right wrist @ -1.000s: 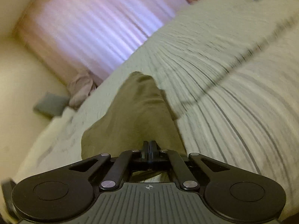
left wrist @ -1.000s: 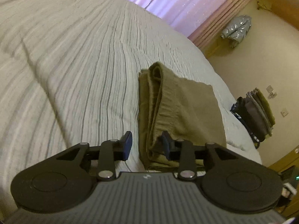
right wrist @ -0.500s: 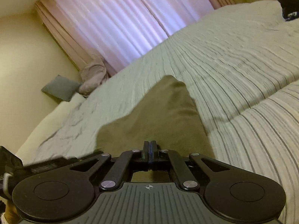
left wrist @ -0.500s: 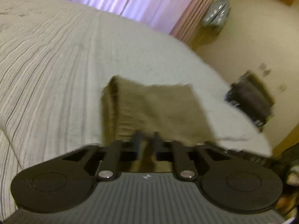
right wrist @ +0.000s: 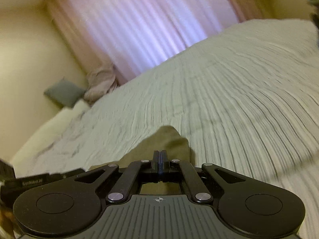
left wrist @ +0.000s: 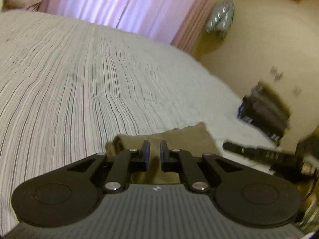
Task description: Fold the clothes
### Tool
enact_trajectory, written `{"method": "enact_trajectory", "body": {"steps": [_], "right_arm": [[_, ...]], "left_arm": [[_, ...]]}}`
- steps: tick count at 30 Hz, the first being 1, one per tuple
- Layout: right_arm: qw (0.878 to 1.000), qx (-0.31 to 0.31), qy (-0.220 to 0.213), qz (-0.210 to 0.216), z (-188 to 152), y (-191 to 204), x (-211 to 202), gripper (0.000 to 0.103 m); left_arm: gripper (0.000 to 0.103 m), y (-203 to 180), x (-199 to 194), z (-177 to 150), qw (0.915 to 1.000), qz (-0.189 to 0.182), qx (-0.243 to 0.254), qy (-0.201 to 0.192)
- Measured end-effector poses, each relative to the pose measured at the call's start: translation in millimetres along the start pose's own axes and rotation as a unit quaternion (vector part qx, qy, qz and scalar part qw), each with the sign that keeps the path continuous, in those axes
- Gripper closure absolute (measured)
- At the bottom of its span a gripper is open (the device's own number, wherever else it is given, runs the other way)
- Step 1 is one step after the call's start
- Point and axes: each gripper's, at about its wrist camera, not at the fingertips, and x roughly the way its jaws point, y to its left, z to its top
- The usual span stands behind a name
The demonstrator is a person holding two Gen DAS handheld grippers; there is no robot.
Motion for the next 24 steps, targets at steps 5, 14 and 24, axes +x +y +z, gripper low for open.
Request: {"method": "enact_trajectory", "body": {"steps": [5, 14, 24], "right_arm": [[0.998, -0.037, 0.048, -0.014, 10, -9, 57, 0.103], [0.996, 0.036, 0.021, -0.073, 1, -45, 64, 0.103], [1.0, -0.022, -0.011, -0.016, -13, 8, -2, 0.038]], "left_arm": [[0.1, 10, 40, -9, 0.9989, 0.045, 0.008, 0.014], [0.1, 27, 30, -19, 0.999, 0.029, -0.031, -0.009], [0.098, -9, -1, -16, 0.9998, 0.006, 0.009, -0.017]]}}
